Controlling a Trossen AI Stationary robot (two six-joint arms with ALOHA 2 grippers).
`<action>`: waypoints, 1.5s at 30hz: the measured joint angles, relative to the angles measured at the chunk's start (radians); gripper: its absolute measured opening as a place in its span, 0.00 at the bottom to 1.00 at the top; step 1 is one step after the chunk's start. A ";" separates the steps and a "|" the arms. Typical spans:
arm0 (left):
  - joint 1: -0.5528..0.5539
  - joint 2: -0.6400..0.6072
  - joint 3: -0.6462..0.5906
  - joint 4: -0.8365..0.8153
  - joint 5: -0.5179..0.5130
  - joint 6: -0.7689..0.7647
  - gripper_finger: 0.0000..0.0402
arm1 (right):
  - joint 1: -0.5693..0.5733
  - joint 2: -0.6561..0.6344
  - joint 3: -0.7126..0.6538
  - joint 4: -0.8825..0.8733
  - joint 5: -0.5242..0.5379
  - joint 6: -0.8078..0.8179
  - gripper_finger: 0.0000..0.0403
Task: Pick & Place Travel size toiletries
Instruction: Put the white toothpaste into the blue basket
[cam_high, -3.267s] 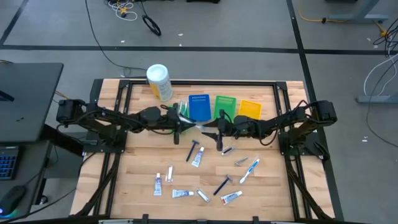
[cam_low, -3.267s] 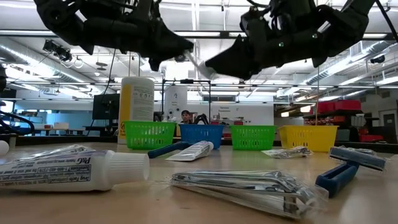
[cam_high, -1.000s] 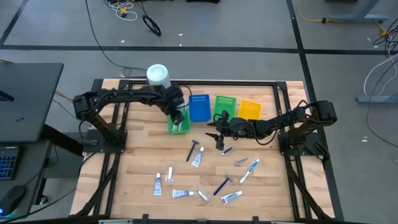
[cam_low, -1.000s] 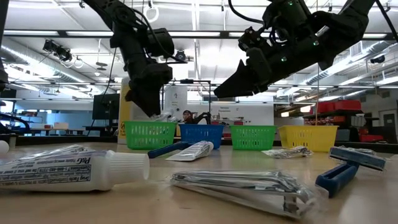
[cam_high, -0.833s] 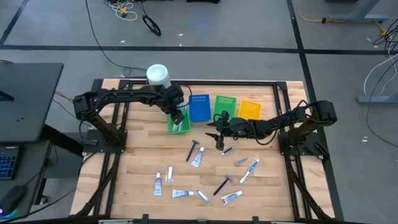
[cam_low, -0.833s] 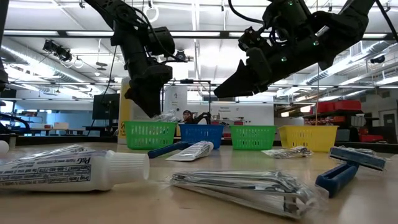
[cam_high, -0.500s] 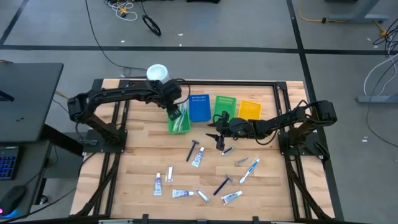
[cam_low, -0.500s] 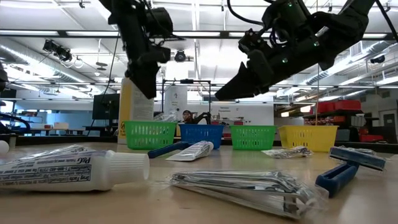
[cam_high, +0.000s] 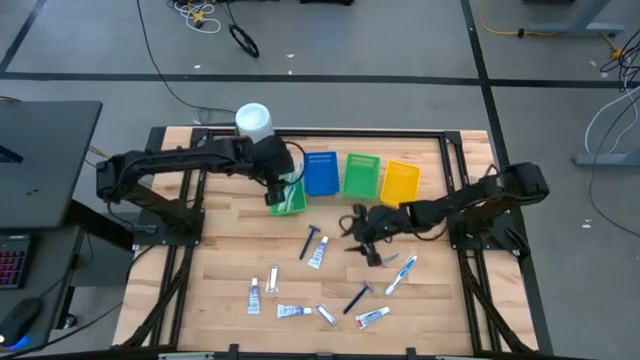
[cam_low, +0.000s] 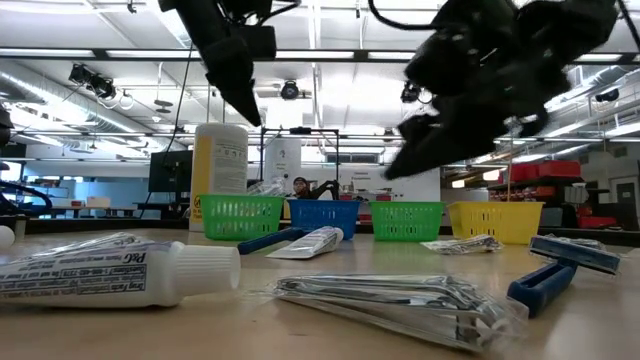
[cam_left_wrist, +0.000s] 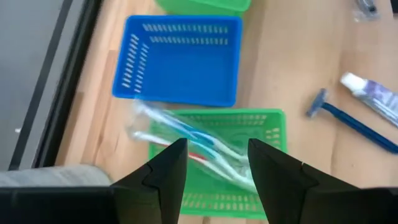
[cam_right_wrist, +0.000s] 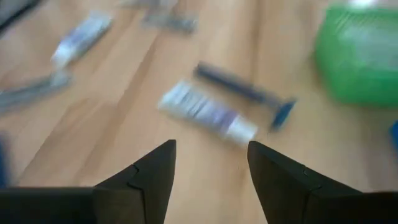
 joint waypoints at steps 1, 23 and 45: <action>-0.005 0.000 0.000 0.004 0.002 0.004 0.44 | 0.020 -0.026 0.019 -0.095 0.017 0.001 0.52; -0.024 -0.131 -0.337 0.473 0.150 -0.059 0.44 | 0.314 -0.190 0.178 -0.779 0.215 0.420 0.52; -0.068 -0.125 -0.368 0.411 0.005 -0.181 0.44 | 0.210 -0.181 0.178 -0.470 0.361 0.323 0.52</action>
